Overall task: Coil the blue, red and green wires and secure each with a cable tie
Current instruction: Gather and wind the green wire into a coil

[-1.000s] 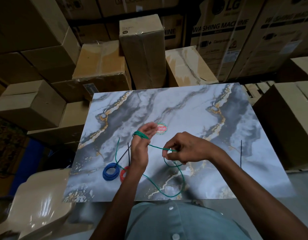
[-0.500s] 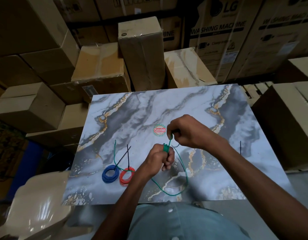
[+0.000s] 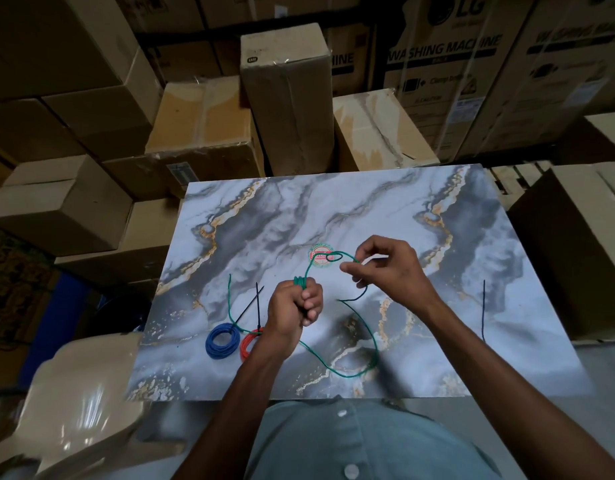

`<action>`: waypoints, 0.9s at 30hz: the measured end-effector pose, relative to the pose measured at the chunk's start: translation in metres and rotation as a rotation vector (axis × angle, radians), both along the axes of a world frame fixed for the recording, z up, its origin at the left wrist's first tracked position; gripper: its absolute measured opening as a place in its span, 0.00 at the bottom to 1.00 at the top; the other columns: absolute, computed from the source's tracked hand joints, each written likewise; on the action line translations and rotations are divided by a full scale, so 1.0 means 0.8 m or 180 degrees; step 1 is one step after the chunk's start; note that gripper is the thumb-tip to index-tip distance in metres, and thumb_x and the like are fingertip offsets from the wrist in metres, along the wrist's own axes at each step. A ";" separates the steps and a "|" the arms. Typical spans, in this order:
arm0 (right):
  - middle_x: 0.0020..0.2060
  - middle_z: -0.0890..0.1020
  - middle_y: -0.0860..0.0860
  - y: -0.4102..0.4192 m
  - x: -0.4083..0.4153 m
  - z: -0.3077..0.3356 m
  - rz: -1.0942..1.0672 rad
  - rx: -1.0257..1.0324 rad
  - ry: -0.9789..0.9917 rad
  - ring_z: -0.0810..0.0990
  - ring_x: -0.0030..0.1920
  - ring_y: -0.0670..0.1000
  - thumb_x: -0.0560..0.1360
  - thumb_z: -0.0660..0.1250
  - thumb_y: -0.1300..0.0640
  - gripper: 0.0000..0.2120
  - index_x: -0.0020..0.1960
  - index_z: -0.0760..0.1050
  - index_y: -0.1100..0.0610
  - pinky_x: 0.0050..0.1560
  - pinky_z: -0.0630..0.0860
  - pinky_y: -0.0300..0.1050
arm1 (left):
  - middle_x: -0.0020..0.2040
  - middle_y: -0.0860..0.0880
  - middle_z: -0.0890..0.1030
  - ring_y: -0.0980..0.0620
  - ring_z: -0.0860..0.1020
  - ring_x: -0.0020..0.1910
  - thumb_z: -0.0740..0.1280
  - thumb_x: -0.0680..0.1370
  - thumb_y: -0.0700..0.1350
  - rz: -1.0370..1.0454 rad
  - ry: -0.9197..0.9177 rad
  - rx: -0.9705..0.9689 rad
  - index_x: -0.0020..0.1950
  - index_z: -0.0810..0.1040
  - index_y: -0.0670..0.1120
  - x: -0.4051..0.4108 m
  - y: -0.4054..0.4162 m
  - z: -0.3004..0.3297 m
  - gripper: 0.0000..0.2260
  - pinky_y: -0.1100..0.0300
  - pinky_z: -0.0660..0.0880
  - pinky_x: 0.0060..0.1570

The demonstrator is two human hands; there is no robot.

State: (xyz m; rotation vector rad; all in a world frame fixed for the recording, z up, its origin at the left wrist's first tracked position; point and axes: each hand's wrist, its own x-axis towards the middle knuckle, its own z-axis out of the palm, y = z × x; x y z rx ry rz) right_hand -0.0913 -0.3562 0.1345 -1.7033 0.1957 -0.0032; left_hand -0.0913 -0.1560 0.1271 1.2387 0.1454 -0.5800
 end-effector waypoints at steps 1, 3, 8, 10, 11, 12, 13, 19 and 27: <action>0.35 0.83 0.55 0.000 -0.001 0.000 0.0102 0.0141 0.0034 0.85 0.34 0.57 0.71 0.81 0.62 0.09 0.42 0.80 0.62 0.39 0.82 0.50 | 0.26 0.49 0.61 0.53 0.60 0.23 0.55 0.57 0.38 0.0000 -0.0052 0.0117 0.27 0.63 0.48 0.000 0.000 -0.001 0.05 0.66 0.53 0.21; 0.37 0.85 0.58 0.001 -0.002 0.004 0.0205 0.0265 0.0013 0.85 0.36 0.57 0.73 0.79 0.61 0.06 0.45 0.84 0.62 0.39 0.82 0.49 | 0.25 0.49 0.62 0.53 0.60 0.23 0.55 0.57 0.38 -0.0087 -0.0230 0.0420 0.26 0.64 0.49 0.001 -0.001 -0.001 0.05 0.66 0.53 0.22; 0.37 0.80 0.64 -0.003 0.005 0.006 0.0323 -0.0091 -0.0201 0.72 0.32 0.54 0.77 0.74 0.49 0.10 0.47 0.88 0.55 0.33 0.69 0.48 | 0.22 0.51 0.65 0.56 0.61 0.22 0.56 0.62 0.40 -0.0589 -0.0746 0.1126 0.25 0.65 0.46 -0.005 -0.010 0.000 0.05 0.66 0.58 0.24; 0.36 0.80 0.64 -0.005 0.011 0.003 0.0444 -0.0323 -0.0255 0.68 0.34 0.52 0.77 0.75 0.48 0.09 0.46 0.88 0.53 0.34 0.65 0.47 | 0.23 0.51 0.67 0.54 0.63 0.24 0.57 0.63 0.44 -0.0888 -0.1196 0.1490 0.24 0.67 0.48 -0.005 -0.009 -0.001 0.07 0.61 0.60 0.28; 0.35 0.81 0.63 -0.005 0.014 0.002 0.0501 -0.0376 -0.0242 0.68 0.34 0.51 0.76 0.75 0.48 0.08 0.45 0.88 0.53 0.35 0.65 0.47 | 0.24 0.50 0.67 0.52 0.65 0.25 0.58 0.63 0.48 -0.1036 -0.1446 0.1657 0.25 0.67 0.47 -0.005 -0.008 0.000 0.08 0.58 0.61 0.29; 0.34 0.81 0.61 -0.005 0.017 0.002 0.0533 -0.0393 -0.0223 0.69 0.34 0.50 0.75 0.76 0.49 0.08 0.44 0.88 0.54 0.36 0.65 0.47 | 0.25 0.48 0.68 0.51 0.65 0.27 0.57 0.63 0.51 -0.1188 -0.1680 0.1828 0.26 0.67 0.45 -0.004 -0.007 0.002 0.11 0.54 0.62 0.30; 0.33 0.81 0.60 -0.004 0.019 0.003 0.0534 -0.0405 -0.0200 0.69 0.34 0.50 0.74 0.78 0.49 0.09 0.43 0.88 0.54 0.37 0.66 0.47 | 0.26 0.46 0.68 0.50 0.66 0.27 0.56 0.63 0.53 -0.1338 -0.1868 0.2023 0.28 0.67 0.43 -0.004 -0.006 0.006 0.13 0.50 0.64 0.30; 0.32 0.84 0.56 -0.001 0.042 -0.010 0.0616 -0.0957 -0.0196 0.76 0.33 0.47 0.71 0.80 0.50 0.10 0.36 0.86 0.54 0.35 0.72 0.45 | 0.29 0.46 0.67 0.48 0.65 0.28 0.61 0.74 0.50 -0.1995 -0.2746 0.3103 0.30 0.61 0.45 -0.008 -0.012 0.023 0.16 0.52 0.62 0.33; 0.19 0.65 0.46 -0.024 0.064 -0.048 0.0355 -0.1519 0.0396 0.65 0.21 0.44 0.78 0.73 0.50 0.16 0.36 0.84 0.58 0.26 0.62 0.33 | 0.24 0.52 0.65 0.54 0.62 0.24 0.58 0.65 0.39 -0.1251 -0.1552 0.0848 0.26 0.68 0.48 -0.009 -0.004 0.028 0.08 0.63 0.59 0.27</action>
